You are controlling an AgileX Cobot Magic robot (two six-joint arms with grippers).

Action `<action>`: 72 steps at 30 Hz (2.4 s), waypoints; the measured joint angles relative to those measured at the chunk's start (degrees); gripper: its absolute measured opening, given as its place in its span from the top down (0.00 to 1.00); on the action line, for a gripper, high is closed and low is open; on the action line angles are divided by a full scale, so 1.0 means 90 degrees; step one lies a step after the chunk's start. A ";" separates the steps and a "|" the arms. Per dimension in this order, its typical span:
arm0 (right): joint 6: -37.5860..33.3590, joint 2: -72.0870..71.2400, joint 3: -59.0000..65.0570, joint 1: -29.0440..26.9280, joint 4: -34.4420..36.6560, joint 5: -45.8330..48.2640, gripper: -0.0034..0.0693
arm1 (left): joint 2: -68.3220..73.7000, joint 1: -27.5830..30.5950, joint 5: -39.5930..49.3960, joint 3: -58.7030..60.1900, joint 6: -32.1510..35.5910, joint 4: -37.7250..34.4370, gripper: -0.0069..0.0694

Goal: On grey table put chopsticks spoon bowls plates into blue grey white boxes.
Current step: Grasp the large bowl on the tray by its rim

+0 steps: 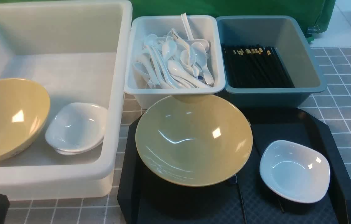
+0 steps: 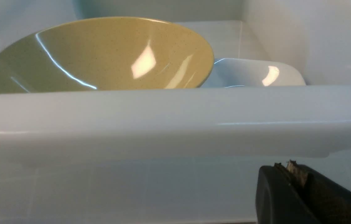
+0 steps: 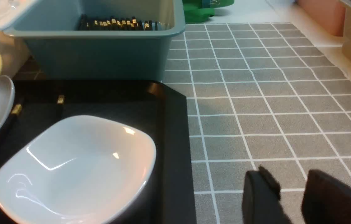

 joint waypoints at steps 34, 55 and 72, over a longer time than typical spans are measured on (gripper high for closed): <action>-0.0003 0.0000 0.0000 0.0002 0.0000 0.0000 0.62 | 0.0000 0.0000 0.0000 0.0000 0.0110 0.0141 0.92; 0.1337 0.0000 0.0000 0.0002 0.0008 -0.5894 0.62 | 0.0000 0.0000 -0.5136 0.0017 -0.0510 0.0129 0.92; 0.0403 0.1449 -0.2728 0.0002 0.0031 -0.1042 0.91 | 0.3658 -0.0460 -0.0303 -0.4928 -0.1410 0.1306 0.92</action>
